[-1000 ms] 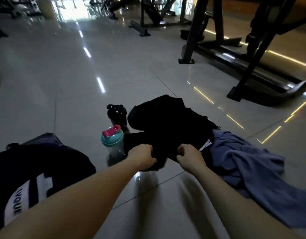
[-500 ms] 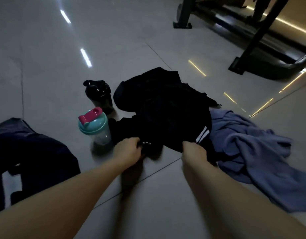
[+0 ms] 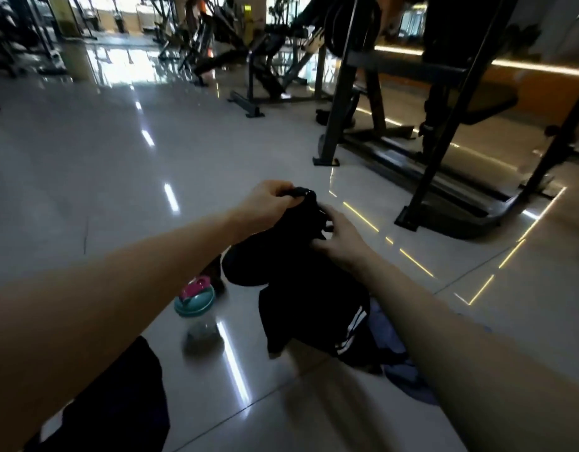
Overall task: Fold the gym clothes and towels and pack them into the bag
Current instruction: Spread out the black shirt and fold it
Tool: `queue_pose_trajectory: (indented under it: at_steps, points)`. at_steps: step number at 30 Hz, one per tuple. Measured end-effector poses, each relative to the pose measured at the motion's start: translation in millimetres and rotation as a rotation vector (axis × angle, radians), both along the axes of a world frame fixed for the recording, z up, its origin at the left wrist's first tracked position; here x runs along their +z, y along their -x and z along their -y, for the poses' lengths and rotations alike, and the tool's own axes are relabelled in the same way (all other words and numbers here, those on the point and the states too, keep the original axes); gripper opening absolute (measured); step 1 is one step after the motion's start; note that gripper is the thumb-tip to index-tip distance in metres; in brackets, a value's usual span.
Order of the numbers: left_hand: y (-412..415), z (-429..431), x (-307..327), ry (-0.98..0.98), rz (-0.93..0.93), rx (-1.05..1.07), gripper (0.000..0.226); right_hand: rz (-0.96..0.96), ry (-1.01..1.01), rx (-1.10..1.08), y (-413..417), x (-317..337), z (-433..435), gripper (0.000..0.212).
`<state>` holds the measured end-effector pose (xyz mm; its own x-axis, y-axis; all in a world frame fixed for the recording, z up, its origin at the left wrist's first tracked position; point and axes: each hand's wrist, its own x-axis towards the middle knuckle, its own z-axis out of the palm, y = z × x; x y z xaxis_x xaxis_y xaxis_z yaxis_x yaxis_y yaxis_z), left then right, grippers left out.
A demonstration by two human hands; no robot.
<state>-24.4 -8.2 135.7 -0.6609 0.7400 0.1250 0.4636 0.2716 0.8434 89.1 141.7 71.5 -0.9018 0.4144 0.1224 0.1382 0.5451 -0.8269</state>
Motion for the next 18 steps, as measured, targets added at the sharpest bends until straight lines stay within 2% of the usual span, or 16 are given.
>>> queue_pose_trajectory:
  at_steps: [2, 7, 12, 15, 18]
  points:
    - [-8, 5, 40, -0.049, -0.002, 0.004, 0.018, -0.04, -0.005, 0.008, -2, 45, 5, 0.027]
    - [-23, 26, 105, -0.252, 0.12, 0.189, 0.022, -0.063, 0.112, 0.055, -34, 150, 15, 0.008]
    - [-26, 43, 123, -0.414, 0.308, 0.243, 0.03, -0.166, 0.174, -0.011, -62, 213, 28, 0.016]
    - [-23, 50, 122, -0.423, 0.276, 0.308, 0.028, -0.203, 0.144, -0.187, -71, 223, 21, 0.019]
    - [-17, 54, 109, -0.432, 0.312, 0.373, 0.025, -0.203, 0.242, -0.382, -81, 216, 11, 0.018]
